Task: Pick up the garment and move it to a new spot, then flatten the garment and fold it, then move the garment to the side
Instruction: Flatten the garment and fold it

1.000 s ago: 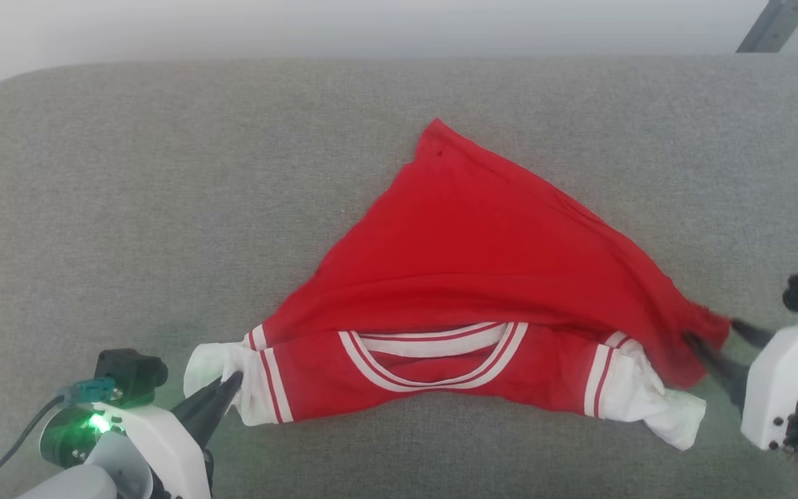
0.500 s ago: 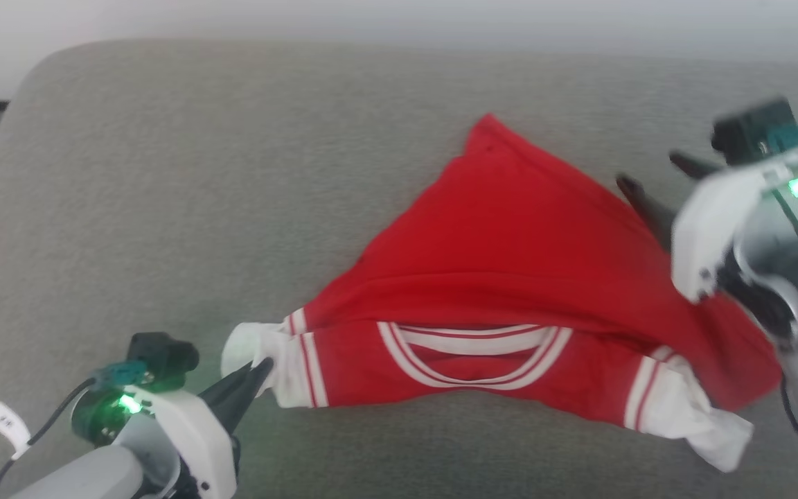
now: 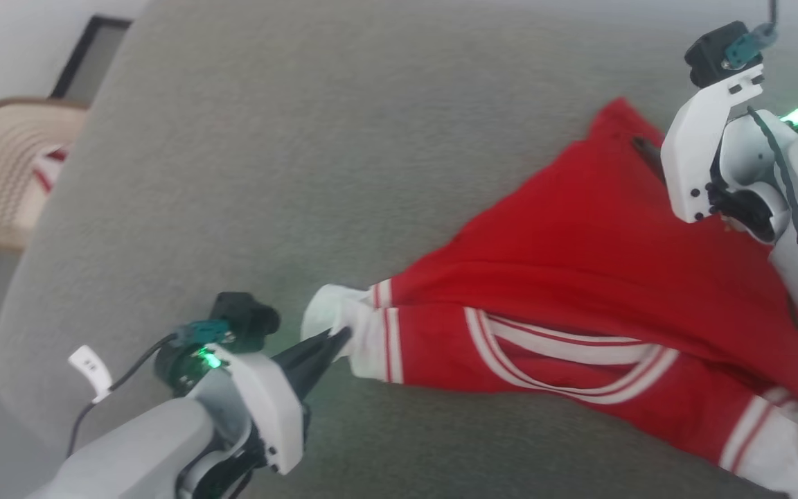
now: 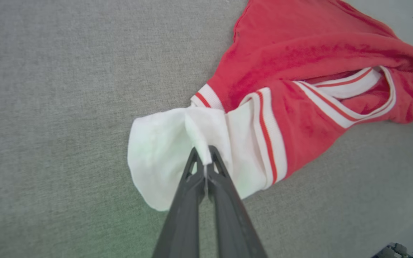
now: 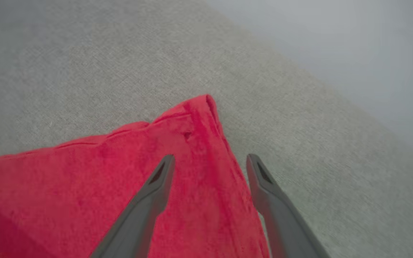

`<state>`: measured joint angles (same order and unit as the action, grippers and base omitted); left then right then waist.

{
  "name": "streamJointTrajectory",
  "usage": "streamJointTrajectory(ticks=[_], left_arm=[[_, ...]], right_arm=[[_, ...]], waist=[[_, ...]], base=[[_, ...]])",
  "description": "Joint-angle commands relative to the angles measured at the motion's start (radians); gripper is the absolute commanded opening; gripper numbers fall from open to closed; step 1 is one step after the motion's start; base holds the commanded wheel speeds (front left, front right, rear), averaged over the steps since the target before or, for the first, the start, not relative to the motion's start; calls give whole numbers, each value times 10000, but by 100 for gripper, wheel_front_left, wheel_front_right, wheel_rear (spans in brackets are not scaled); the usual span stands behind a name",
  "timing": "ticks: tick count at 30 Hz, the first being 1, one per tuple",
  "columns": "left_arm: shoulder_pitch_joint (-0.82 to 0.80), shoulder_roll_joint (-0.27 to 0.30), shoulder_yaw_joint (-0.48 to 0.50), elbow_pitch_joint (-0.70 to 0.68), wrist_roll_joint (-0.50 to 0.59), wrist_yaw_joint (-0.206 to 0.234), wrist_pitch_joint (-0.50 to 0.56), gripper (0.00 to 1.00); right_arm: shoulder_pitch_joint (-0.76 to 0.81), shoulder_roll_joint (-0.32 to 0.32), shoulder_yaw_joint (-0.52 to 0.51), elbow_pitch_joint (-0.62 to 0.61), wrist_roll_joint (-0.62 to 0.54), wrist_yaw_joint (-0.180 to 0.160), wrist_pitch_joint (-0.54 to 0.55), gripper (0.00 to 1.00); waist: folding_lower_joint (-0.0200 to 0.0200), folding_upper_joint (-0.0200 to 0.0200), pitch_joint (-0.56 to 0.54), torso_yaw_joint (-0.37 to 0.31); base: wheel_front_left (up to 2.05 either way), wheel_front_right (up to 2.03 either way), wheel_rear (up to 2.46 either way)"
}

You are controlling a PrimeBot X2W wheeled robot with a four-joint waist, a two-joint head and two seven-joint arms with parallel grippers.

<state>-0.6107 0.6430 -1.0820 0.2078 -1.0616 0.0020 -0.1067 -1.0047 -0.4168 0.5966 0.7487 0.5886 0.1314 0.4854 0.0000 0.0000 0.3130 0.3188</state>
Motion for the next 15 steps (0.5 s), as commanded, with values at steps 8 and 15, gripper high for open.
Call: streamJointTrajectory(ticks=[8,15], left_arm=[[-601,-818,-251,791,241,-561,-47,0],[-746,-1062,-272,1386,168,-840,-217,0]], right_arm=[[-877,-140,1487,2284,499,-13,938,100],[-486,-146,2656,2732,1466,21,2678,0]], waist=[[0,0,569,1084],[0,0,601,1168]], base=[[0,0,0],[0,0,0]])
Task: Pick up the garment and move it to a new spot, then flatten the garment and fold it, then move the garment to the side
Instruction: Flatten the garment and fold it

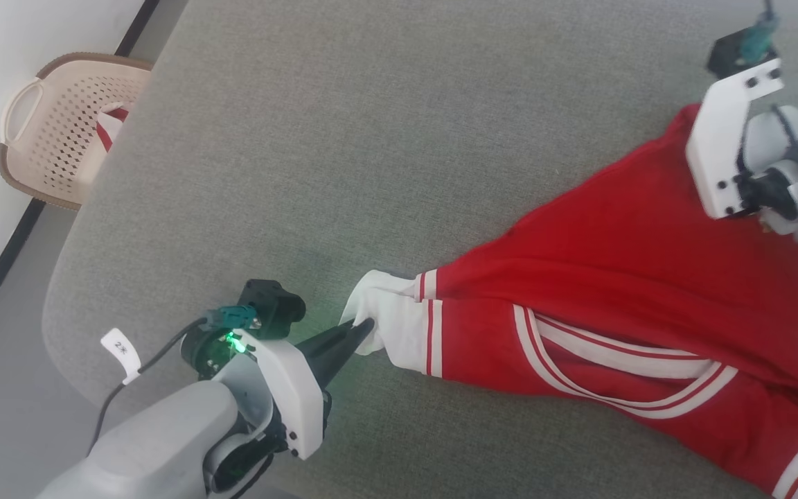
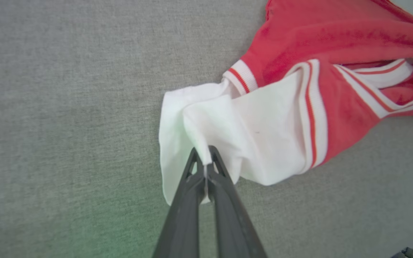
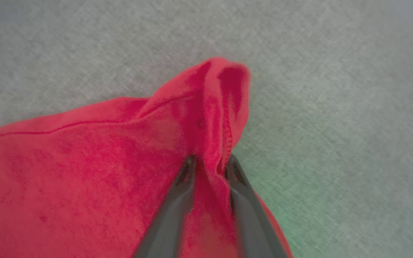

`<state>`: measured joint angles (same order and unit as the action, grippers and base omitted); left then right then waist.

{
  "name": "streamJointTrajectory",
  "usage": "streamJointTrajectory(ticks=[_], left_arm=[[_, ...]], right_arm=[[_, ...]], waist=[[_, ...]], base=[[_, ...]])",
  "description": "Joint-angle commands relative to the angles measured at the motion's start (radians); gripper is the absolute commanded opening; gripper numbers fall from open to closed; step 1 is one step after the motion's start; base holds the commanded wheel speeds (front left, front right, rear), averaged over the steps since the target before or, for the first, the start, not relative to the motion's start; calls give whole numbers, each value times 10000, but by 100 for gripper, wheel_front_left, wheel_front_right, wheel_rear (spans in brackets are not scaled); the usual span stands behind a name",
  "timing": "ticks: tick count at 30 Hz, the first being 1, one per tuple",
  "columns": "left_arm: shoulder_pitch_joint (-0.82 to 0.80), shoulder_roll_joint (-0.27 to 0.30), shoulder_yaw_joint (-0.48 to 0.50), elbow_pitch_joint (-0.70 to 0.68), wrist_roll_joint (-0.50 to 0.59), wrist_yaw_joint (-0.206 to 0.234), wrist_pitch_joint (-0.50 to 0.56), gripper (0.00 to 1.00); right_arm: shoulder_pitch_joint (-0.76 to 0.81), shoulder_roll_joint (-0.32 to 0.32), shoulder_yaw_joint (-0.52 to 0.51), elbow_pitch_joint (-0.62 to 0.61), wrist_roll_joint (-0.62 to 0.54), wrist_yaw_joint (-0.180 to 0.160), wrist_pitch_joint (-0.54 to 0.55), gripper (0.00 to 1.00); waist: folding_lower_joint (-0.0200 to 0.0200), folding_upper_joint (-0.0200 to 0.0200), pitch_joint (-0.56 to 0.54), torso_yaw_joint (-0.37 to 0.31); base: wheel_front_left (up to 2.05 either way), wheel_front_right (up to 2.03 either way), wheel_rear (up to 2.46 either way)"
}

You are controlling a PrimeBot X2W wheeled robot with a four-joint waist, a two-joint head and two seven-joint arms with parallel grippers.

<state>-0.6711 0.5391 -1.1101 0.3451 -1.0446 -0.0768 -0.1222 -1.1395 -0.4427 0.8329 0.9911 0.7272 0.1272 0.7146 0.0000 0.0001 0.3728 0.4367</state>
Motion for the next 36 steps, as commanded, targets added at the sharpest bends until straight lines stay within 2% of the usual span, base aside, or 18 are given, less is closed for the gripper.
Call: streamJointTrajectory(ticks=[1,5,10,13,20,28,36], left_arm=[[-139,-16,14,82,-21,-63,-71,0],[-245,24,89,327,-102,-162,-124,0],[-530,387,337,491,-260,-100,18,0],[-900,813,555,347,-312,-5,250,0],[-2037,1993,1286,-329,-503,343,984,0],[-3684,3149,1854,-937,-418,362,2222,0],[-4924,3425,2091,-780,-349,276,3133,0]], right_arm=[[815,-8,431,235,130,58,396,0],[417,-359,695,-105,451,23,-166,0],[-77,-451,924,-612,920,23,-929,0],[-251,-493,1196,-1150,1196,26,-1380,0],[-599,-1183,1899,-2489,1668,26,-2311,0],[-1096,-1956,2076,-3739,1976,26,-3057,0],[-1435,-2445,1823,-4680,1982,26,-3310,0]], waist=[[0,-1,8,-42],[0,-1,-47,-259],[0,-1,-385,-766],[0,-1,-691,-1128],[0,-1,-1459,-2013],[0,-1,-2270,-2887],[0,-1,-2796,-3419]], base=[[0,0,0],[0,0,0],[0,0,0],[0,0,0],[0,0,0],[0,0,0],[0,0,0]])
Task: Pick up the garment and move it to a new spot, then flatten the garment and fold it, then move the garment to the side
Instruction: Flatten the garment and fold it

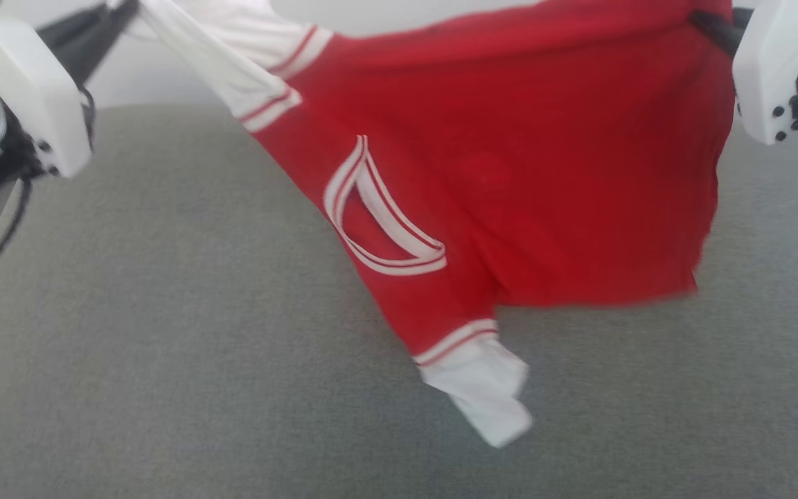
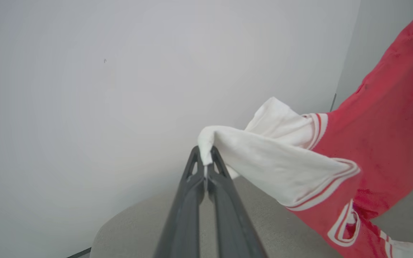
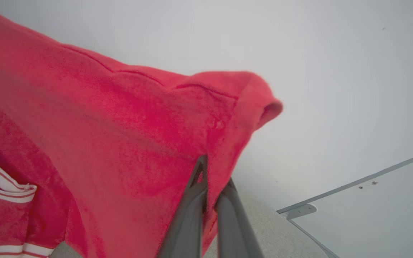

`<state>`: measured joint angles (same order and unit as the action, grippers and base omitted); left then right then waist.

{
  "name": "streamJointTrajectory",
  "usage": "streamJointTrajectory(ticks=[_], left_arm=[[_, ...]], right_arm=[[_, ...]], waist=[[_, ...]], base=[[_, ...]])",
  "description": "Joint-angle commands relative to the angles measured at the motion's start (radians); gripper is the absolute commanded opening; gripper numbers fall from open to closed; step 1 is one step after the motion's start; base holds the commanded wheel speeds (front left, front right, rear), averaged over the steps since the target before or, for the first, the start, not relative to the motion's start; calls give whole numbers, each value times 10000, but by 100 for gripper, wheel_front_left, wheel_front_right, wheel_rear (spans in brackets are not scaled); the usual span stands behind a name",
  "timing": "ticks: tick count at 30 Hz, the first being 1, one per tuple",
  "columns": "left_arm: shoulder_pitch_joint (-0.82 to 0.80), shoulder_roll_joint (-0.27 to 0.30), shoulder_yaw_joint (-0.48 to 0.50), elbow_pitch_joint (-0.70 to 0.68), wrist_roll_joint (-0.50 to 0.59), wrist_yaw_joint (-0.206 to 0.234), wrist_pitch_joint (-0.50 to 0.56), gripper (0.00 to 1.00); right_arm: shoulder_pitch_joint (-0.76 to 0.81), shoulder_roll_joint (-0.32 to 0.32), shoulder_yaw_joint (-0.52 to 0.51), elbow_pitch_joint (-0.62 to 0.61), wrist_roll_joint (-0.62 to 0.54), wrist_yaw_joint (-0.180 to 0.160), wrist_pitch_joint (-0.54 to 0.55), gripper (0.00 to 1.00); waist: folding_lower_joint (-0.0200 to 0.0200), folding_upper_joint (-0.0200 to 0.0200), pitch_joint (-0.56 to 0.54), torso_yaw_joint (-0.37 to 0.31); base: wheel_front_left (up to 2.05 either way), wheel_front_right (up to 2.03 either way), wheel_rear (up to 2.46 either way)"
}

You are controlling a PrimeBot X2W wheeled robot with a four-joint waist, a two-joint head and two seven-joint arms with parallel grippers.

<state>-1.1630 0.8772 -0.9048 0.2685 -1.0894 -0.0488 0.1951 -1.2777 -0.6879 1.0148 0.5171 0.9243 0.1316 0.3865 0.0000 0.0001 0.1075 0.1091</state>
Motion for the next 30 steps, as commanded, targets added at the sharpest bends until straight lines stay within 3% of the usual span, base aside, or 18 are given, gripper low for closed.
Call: streamJointTrajectory(ticks=[1,9,15,25,30], left_arm=[[-137,48,45,70,117,-28,54,0],[-1395,-230,142,1044,229,-301,596,0],[-2195,-522,26,1906,615,-505,605,0],[-4628,-1571,83,3931,2130,-674,-1210,0],[-6158,-2139,308,5128,2939,-429,-2945,0]], right_arm=[[-74,-32,-29,-53,22,-18,-36,0],[-57,-333,-635,-684,-250,-18,-45,0],[-49,-160,-1267,-455,-690,-20,-224,0],[-1293,1284,-2900,1637,-2518,-20,-1873,0],[-2412,2109,-4209,3207,-4350,-21,-3804,0]], waist=[[0,-1,-201,-201],[0,-1,-450,-514],[0,-1,-114,-629],[0,-1,2054,-769],[0,-1,3184,-822]], base=[[0,0,0],[0,0,0],[0,0,0],[0,0,0],[0,0,0]])
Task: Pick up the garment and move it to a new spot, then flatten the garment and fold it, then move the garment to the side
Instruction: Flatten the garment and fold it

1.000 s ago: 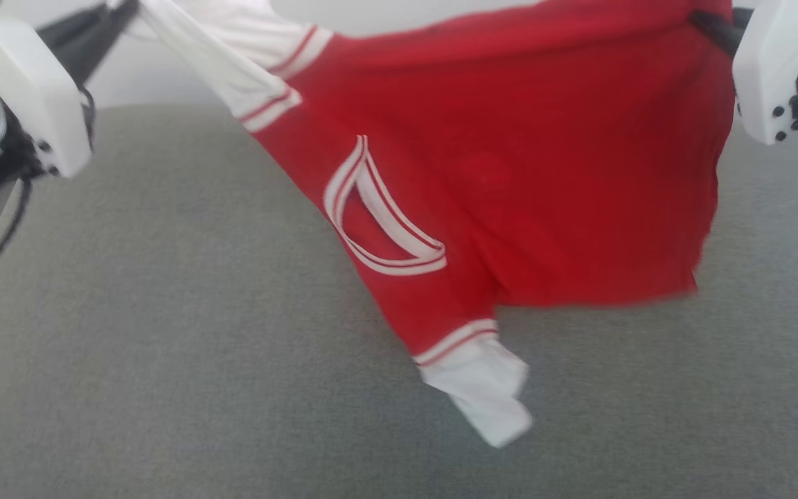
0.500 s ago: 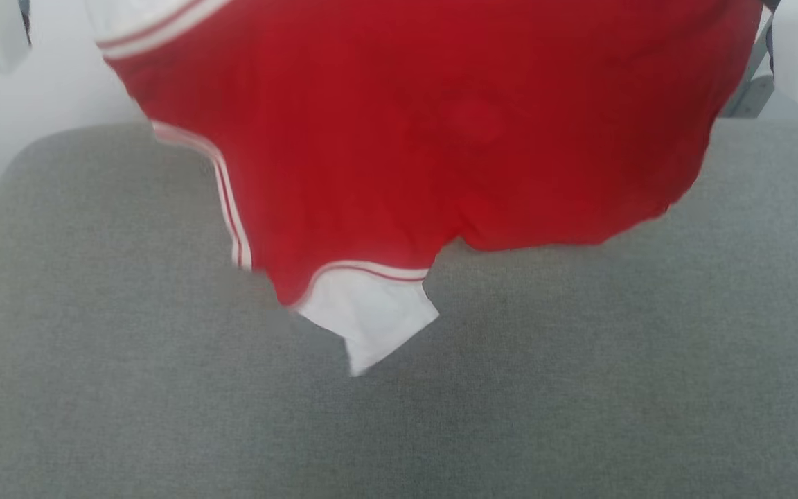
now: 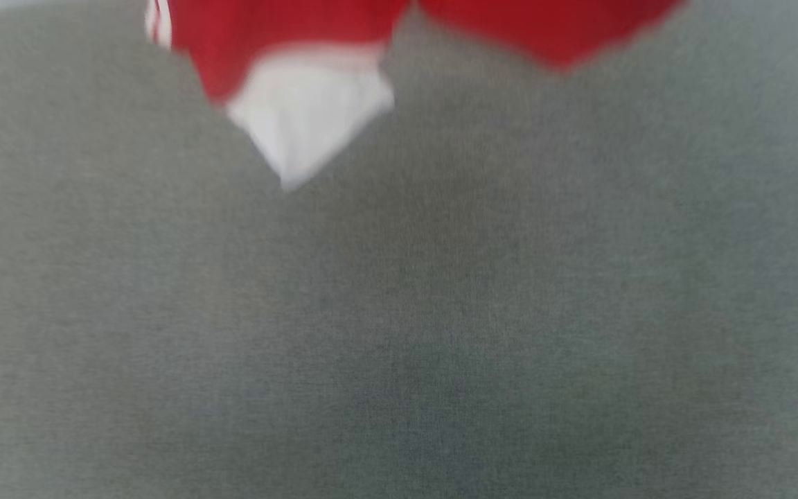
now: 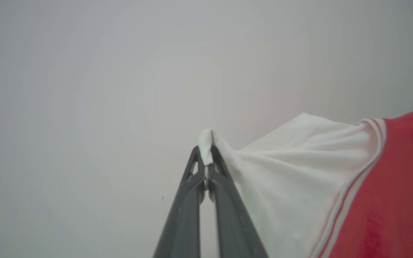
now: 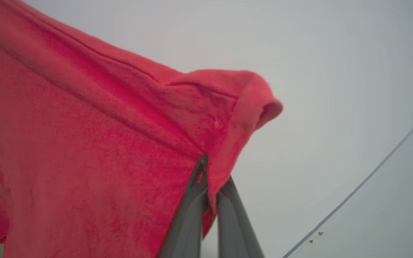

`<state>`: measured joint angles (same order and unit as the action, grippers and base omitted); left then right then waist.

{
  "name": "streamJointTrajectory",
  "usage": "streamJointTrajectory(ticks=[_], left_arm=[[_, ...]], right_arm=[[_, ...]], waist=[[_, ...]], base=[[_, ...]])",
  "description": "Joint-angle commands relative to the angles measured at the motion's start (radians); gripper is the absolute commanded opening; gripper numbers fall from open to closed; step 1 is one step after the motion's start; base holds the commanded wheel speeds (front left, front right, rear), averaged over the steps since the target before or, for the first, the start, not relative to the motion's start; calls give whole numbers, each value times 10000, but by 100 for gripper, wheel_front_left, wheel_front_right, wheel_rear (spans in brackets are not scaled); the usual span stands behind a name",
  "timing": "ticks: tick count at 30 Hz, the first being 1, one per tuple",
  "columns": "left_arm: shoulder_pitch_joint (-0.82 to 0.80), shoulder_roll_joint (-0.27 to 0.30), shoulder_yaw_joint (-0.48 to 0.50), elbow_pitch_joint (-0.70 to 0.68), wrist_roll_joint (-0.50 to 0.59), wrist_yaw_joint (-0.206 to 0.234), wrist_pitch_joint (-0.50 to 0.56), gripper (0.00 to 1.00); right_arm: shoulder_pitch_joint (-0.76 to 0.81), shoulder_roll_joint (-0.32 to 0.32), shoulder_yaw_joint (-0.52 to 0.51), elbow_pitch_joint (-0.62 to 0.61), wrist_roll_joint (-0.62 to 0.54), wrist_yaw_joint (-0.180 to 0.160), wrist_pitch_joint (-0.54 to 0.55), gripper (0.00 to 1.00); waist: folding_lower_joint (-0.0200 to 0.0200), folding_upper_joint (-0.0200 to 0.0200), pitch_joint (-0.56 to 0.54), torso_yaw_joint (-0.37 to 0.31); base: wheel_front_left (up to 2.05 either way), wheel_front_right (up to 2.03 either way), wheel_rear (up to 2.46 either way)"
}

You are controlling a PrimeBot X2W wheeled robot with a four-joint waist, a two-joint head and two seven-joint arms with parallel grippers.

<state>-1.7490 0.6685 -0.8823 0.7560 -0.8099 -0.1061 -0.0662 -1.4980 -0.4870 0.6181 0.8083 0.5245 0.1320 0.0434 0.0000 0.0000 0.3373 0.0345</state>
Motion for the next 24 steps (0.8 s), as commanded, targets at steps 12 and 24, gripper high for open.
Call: streamJointTrajectory(ticks=[12,24], left_arm=[[-344,-858,679,842,1165,-133,-1985,0],[3998,38,-1875,-1367,-2245,-244,488,0]], right_arm=[[-469,1695,-1814,3162,-3359,-24,-2089,0],[2684,1610,-142,2773,-1232,-24,-573,0]], waist=[[0,0,1712,252],[0,0,357,667]], base=[[0,0,0],[0,0,0]])
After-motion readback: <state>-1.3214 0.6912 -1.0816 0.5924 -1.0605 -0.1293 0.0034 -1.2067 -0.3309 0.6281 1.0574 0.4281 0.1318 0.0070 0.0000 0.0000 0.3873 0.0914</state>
